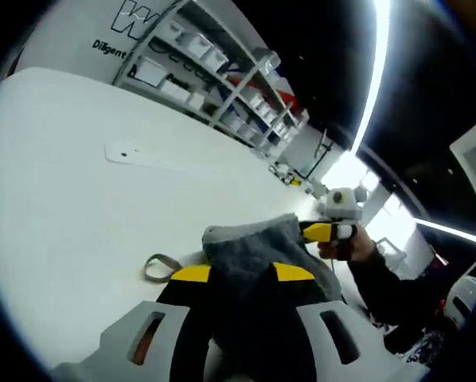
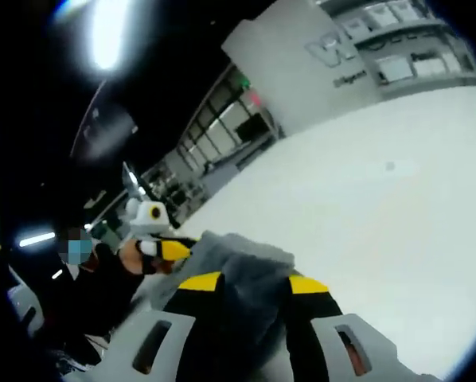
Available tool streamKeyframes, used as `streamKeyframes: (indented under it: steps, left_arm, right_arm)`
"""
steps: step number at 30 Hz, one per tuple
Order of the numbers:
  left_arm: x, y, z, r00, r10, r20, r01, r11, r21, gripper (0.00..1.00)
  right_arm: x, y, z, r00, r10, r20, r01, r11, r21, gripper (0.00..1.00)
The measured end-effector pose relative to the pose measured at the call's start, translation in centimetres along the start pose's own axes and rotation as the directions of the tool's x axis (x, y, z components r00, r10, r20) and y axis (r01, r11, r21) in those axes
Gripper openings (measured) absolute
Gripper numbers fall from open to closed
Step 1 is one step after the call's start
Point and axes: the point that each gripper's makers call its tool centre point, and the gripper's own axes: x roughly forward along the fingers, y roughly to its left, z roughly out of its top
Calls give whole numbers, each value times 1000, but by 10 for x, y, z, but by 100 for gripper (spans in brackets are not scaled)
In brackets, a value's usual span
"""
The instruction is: Open the folded towel by lifting each exposed corner and separating the folded layers until the towel lies flat within the target outline without major curled edges
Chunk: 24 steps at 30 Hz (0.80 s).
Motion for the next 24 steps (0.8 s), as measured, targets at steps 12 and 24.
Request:
streamKeyframes:
  steps: [12,24]
  left_arm:
    - [-1,1,8,1000,-30,7,30,1000,1,4]
    - [9,10,-5,999,36,-4,-36,999,8,31]
  right_arm:
    - [3,0,6,1000,22,-4,-22,1000,-9,8]
    - [3,2,3,999,32,-9,-33,999,-36,7]
